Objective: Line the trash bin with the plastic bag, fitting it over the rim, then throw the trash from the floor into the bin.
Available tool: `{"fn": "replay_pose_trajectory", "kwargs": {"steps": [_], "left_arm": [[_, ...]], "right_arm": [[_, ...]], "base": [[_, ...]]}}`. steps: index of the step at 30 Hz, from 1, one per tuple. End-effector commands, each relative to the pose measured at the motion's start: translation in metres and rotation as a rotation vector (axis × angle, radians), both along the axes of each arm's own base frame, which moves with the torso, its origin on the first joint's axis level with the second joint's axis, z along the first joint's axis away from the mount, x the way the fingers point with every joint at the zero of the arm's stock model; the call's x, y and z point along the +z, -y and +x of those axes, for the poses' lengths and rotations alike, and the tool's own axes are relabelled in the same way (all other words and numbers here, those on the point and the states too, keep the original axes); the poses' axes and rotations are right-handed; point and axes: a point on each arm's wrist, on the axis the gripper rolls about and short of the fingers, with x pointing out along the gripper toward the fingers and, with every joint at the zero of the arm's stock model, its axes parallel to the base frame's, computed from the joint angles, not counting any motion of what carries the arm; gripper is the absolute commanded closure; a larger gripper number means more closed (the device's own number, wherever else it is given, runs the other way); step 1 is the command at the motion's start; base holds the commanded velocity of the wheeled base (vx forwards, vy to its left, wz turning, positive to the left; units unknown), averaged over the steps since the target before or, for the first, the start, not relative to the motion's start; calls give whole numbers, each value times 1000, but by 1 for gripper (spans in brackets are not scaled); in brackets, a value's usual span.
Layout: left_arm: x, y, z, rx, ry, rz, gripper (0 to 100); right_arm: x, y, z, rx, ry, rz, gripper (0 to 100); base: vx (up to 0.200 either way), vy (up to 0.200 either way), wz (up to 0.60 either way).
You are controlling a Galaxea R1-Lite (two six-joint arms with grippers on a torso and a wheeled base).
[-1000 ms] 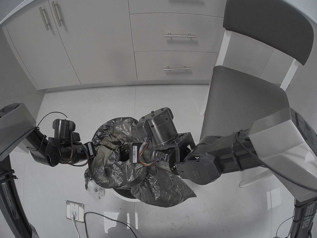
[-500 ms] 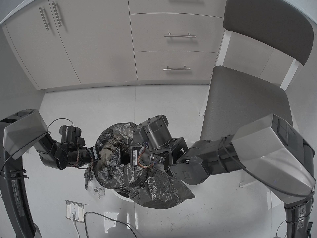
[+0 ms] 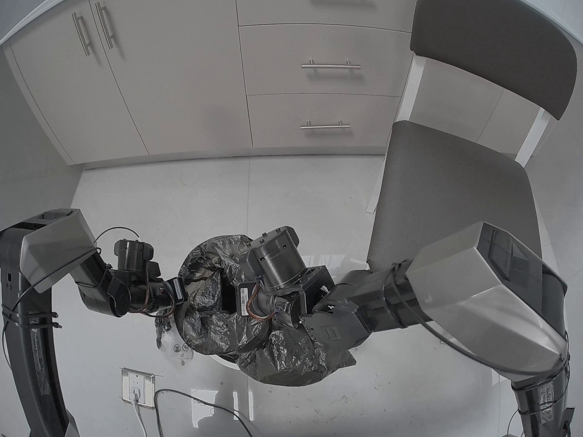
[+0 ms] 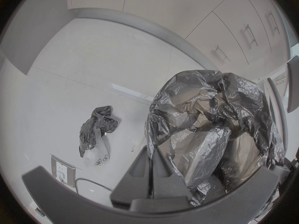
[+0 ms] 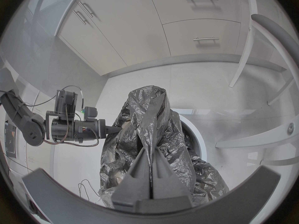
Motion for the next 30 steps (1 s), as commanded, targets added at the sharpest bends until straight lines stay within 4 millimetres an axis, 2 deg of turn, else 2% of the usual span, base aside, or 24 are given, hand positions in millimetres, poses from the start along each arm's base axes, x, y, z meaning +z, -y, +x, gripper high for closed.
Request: {"fn": "replay_pose_trajectory", "kwargs": {"steps": [1,4,14,15,26,28,30], "left_arm": [[-2,0,-1,-1,-7,1,100],[-3,0,0,-1,-7,1,100],[-1,0,0,4,-9,1,100],[-2,1,1,6,-9,4,0],[1,0,-1,10,-3,-2,0],[10,1,-5,8,9,0,0],[35,2,-16,2,49,-14,0]], "right_arm": [[-9,-3,0,3,-11,-14,100],[-15,-4,1,1,-14,-21,100],[-10,-5,2,-6,-11,-33,100],[-10,-5,1,-4,-10,-32,100],[-7,-6,3,-6,-3,-23,100],[-6,-6,3,-6,-1,-20,100],[-5,-7,3,-6,1,-18,100]], "base": [[0,0,0],[0,0,0],[0,0,0],[0,0,0],[0,0,0],[0,0,0],[0,0,0]]}}
